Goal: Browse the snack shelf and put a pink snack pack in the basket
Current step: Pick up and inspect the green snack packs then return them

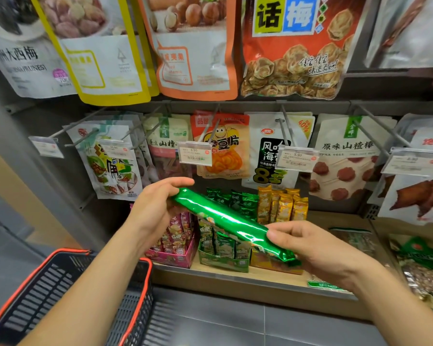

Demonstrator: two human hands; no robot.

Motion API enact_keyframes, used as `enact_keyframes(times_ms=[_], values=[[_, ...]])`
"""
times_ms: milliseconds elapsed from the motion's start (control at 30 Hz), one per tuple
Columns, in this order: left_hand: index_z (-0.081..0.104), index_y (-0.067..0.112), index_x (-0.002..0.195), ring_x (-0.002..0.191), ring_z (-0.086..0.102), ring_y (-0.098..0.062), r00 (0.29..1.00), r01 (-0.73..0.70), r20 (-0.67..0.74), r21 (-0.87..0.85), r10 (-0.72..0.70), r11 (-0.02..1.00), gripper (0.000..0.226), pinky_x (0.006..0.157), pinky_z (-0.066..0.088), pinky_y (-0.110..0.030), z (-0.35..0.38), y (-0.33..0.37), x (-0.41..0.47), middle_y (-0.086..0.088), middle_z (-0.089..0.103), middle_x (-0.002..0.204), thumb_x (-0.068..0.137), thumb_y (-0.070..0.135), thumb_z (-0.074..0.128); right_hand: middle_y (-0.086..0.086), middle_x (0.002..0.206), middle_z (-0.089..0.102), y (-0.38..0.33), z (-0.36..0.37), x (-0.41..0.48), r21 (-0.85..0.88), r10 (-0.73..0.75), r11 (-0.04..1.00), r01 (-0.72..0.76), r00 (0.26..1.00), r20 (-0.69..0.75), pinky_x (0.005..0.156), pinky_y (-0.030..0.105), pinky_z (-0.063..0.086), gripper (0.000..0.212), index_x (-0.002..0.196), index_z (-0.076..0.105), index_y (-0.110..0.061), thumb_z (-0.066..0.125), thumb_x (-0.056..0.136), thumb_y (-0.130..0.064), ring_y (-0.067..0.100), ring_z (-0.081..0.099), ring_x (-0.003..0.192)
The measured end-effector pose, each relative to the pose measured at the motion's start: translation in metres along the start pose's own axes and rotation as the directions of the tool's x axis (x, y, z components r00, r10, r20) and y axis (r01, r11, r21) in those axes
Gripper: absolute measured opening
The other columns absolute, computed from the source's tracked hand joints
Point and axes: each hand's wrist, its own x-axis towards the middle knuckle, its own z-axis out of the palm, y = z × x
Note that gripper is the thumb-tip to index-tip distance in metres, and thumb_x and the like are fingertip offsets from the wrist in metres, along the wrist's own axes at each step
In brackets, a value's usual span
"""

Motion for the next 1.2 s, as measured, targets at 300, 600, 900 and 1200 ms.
enact_keyframes(times_ms=[300, 600, 900, 1200], values=[[0.072, 0.004, 0.104, 0.104, 0.067, -0.025, 0.994, 0.080, 0.077, -0.055, -0.076, 0.995, 0.056, 0.070, 0.057, -0.030, -0.004, -0.007, 0.003, -0.016, 0.069, 0.100, 0.077, -0.025, 0.032, 0.003, 0.108, 0.073, 0.002, -0.007, 0.001, -0.037, -0.151, 0.988, 0.147, 0.964, -0.220, 0.077, 0.023, 0.053, 0.040, 0.104, 0.076, -0.027, 0.085, 0.066, -0.019, 0.016, 0.070, 0.095], [0.069, 0.016, 0.102, 0.051, 0.061, -0.015, 0.897, 0.293, 0.157, 0.486, -0.412, 0.823, 0.052, 0.042, 0.048, -0.021, -0.012, -0.013, 0.001, -0.011, 0.072, 0.085, 0.090, 0.062, 0.050, -0.004, 0.098, 0.072, -0.004, 0.000, -0.002, -0.118, -0.256, 0.966, 0.229, 0.913, -0.317, 0.062, 0.020, 0.055, 0.049, 0.096, 0.076, -0.031, 0.080, 0.068, 0.009, 0.008, 0.070, 0.080], [0.076, 0.010, 0.101, 0.081, 0.062, -0.023, 0.937, 0.118, 0.313, 0.142, -0.158, 0.983, 0.032, 0.063, 0.056, -0.024, -0.024, -0.004, 0.003, -0.015, 0.072, 0.100, 0.080, 0.033, 0.066, 0.004, 0.123, 0.062, -0.003, -0.002, 0.001, 0.076, -0.077, 0.992, 0.104, 0.952, -0.297, 0.072, 0.031, 0.059, 0.053, 0.117, 0.061, -0.040, 0.070, 0.067, -0.054, 0.022, 0.072, 0.094], [0.070, 0.021, 0.113, 0.101, 0.066, -0.016, 0.820, 0.172, 0.434, 0.435, -0.373, 0.884, 0.026, 0.082, 0.054, -0.028, -0.041, -0.008, 0.005, -0.009, 0.067, 0.119, 0.094, 0.009, 0.057, 0.007, 0.088, 0.074, -0.006, 0.005, 0.009, 0.054, -0.201, 0.967, 0.249, 0.874, -0.443, 0.057, 0.023, 0.055, 0.050, 0.105, 0.072, -0.021, 0.069, 0.066, -0.052, 0.018, 0.067, 0.066]])
